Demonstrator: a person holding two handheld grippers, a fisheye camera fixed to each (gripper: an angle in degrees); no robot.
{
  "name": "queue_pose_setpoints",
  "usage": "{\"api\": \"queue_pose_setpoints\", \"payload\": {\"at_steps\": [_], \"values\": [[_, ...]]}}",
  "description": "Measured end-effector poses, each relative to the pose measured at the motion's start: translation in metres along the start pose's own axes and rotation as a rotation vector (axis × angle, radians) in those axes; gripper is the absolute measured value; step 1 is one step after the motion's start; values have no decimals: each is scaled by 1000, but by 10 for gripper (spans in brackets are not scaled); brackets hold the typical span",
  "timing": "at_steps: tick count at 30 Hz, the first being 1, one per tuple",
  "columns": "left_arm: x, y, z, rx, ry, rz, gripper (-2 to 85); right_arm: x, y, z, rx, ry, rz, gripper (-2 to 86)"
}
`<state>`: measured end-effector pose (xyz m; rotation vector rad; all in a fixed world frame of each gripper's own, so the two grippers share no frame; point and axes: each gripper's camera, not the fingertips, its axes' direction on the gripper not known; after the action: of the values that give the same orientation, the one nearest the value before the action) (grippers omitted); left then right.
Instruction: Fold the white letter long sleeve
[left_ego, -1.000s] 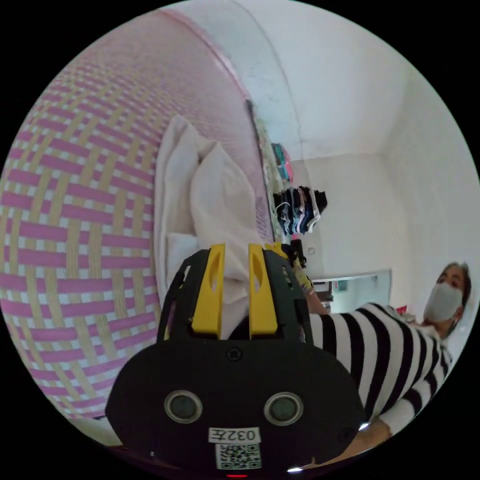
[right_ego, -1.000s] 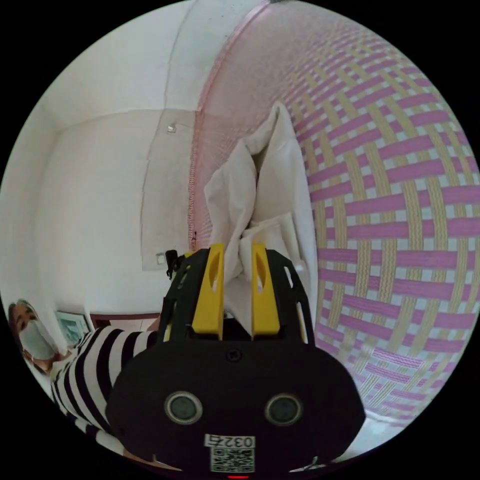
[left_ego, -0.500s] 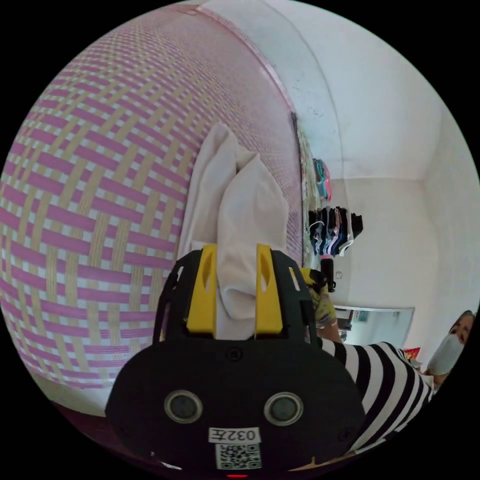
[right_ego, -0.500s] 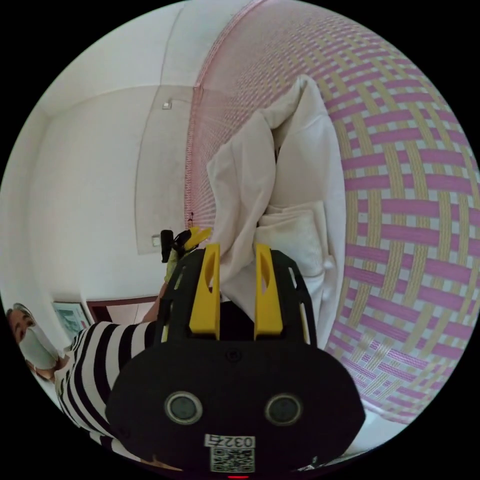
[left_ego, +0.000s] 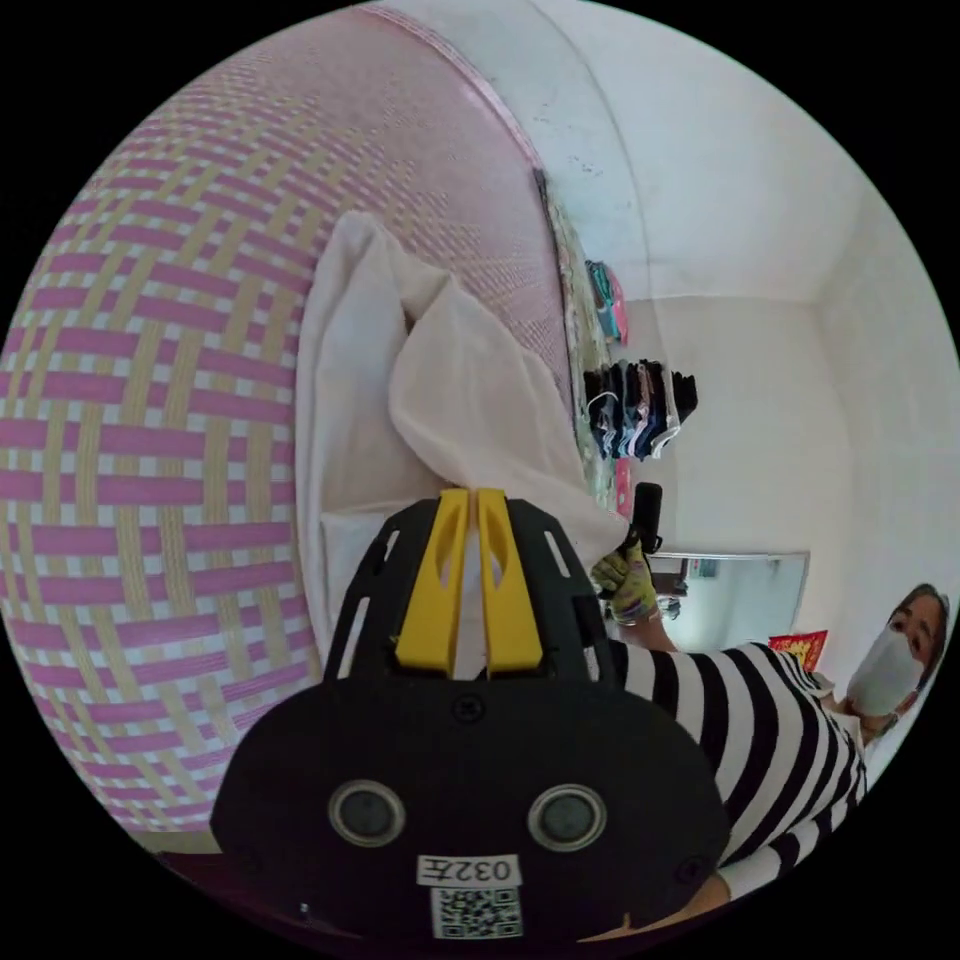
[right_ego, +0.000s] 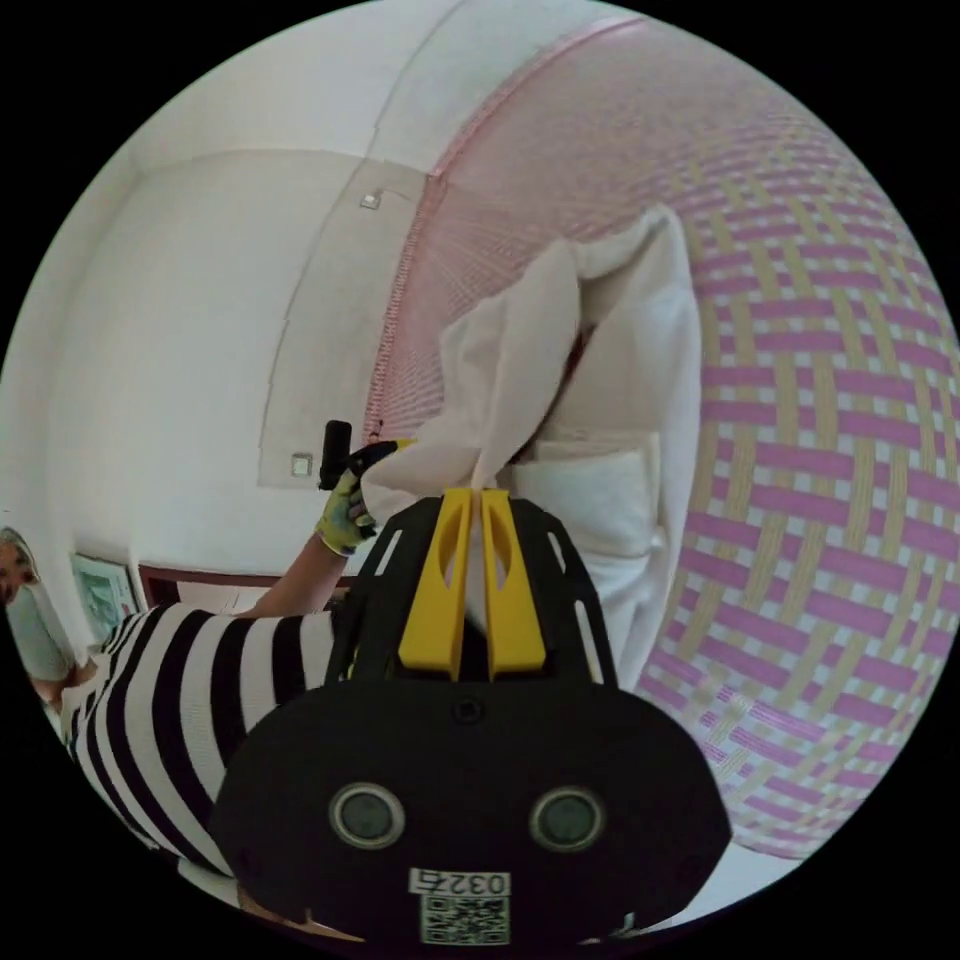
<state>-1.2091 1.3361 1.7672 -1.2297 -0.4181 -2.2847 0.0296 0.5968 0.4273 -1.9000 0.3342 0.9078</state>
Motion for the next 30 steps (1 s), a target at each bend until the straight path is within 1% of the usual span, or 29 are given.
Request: {"api": "queue_pose_setpoints", "payload": {"at_steps": [2, 3, 5, 7, 8, 10, 12, 14, 15, 16, 17, 18, 19, 20, 22, 25, 28, 30], "values": [[-21, 0, 14, -48, -51, -51, -13, 30, 10, 17, -60, 62, 89, -5], [-26, 0, 16, -62, -60, -62, -13, 35, 13, 20, -59, 54, 99, -4], [-37, 7, 15, -38, 1, -79, -12, 39, 25, 16, -13, -10, 114, 4], [-36, 15, 4, 13, 37, -78, -7, 28, 34, 3, 30, 25, 121, 21], [-30, 21, -6, 53, 8, -63, -7, 16, 42, -11, 87, 75, 115, 30], [-12, 29, -20, 103, -33, 1, -11, -5, 50, -28, 140, 109, 68, 32], [10, 32, -24, 111, -10, 112, -11, -30, 51, -33, 145, 66, -53, 25], [37, 28, -13, 41, 87, 268, -10, -62, 45, -19, 81, -27, -227, 7], [42, 26, -8, 20, 111, 297, -10, -68, 43, -12, 56, -42, -257, 2], [49, 23, 3, -19, 137, 332, -9, -77, 38, 6, -18, -53, -301, -2], [53, 19, 14, -62, 122, 337, -9, -84, 35, 24, -85, -6, -325, -6], [54, 17, 20, -85, 101, 336, -9, -86, 34, 33, -110, 40, -333, -7], [54, 12, 31, -130, 30, 325, -9, -84, 31, 48, -148, 130, -319, -8], [50, 8, 40, -170, -91, 283, -9, -75, 27, 56, -170, 180, -267, -9], [38, 0, 48, -226, -190, 214, -9, -65, 24, 55, -152, 162, -216, -9], [35, -8, 44, -209, -152, 218, -9, -69, 26, 52, -132, 183, -233, -7], [45, -16, 41, -246, -124, 245, -6, -80, 25, 47, -143, 163, -207, 2], [53, -20, 27, -220, -64, 278, -2, -92, 25, 36, -133, 115, -221, 26]]}}
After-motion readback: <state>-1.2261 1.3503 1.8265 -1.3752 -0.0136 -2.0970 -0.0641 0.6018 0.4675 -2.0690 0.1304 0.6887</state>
